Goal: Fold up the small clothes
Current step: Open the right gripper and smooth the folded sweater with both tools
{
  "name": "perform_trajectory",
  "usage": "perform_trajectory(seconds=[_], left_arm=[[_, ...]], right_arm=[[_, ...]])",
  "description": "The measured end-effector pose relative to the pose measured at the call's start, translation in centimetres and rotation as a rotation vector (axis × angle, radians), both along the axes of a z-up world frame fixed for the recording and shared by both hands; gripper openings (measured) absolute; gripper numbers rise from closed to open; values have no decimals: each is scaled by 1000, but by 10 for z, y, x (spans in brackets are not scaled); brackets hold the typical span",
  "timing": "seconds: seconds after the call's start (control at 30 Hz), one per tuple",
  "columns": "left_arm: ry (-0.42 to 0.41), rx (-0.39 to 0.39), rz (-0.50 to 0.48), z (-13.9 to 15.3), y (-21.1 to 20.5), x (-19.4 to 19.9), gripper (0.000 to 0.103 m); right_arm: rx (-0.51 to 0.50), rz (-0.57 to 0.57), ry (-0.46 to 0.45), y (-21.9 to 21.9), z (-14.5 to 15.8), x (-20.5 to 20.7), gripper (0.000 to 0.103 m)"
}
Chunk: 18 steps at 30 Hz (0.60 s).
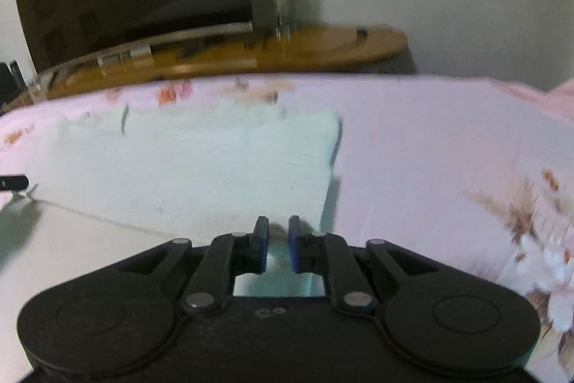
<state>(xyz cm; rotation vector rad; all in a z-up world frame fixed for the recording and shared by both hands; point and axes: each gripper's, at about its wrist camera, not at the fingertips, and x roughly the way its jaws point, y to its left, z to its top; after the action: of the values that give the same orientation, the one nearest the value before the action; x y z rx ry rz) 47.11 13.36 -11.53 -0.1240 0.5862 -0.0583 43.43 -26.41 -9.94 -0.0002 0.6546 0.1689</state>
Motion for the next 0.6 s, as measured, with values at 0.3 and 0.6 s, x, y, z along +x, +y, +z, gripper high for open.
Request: perform_trajectory(seconds=[0.3,0.6], left_arm=[[149,57,-21,-39,-7,95,91],[-58,86,-14,-17,-6,58,63]], right_arm=[[24,-53,12,1,-18,51,15],[1,-25,-70,-1,-4,34,19]])
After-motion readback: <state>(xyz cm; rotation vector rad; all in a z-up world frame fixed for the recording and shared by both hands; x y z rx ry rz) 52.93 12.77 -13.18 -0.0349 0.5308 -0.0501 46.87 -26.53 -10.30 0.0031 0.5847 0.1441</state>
